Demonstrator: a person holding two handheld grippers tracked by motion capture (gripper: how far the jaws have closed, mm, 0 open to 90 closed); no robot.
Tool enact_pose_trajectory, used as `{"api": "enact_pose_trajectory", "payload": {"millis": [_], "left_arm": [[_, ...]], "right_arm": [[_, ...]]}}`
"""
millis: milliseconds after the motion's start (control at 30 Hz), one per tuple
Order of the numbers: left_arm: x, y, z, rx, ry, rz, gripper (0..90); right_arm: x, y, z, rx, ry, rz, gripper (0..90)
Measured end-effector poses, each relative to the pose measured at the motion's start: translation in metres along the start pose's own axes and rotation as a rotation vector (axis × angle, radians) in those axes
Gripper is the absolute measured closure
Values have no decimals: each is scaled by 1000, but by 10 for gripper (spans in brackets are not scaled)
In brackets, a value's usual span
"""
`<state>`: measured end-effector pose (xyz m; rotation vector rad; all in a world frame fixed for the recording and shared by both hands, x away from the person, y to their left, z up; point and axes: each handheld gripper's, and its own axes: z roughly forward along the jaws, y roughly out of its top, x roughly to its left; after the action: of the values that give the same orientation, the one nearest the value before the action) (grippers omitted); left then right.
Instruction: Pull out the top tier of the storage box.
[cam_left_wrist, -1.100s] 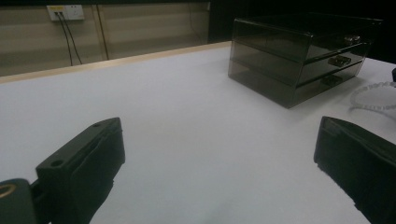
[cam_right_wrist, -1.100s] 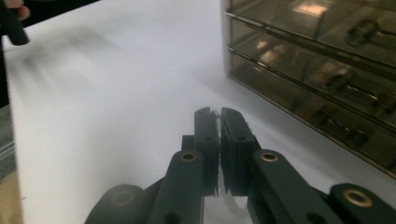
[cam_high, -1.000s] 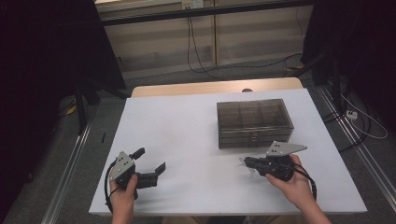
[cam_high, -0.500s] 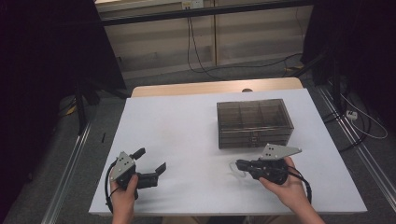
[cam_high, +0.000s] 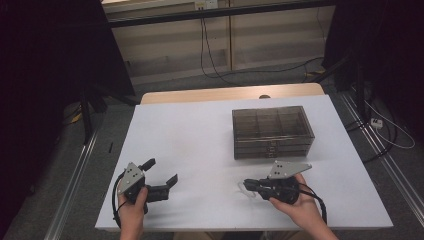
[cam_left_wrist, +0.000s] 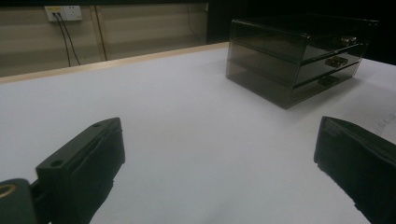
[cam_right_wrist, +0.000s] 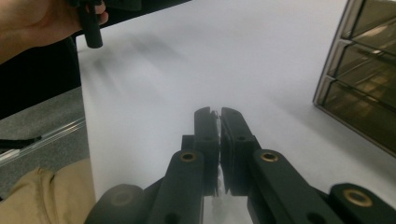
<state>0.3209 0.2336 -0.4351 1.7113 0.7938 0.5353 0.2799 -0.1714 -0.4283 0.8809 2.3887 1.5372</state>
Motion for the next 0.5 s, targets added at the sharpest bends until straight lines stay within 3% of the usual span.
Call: {"api": "enact_pose_trajectory", "payload": {"millis": [500], "left_arm": [[0,0,1,3,-3,-1,22]], "right_arm": [[8,-6,10,19,34,-6,864]]}}
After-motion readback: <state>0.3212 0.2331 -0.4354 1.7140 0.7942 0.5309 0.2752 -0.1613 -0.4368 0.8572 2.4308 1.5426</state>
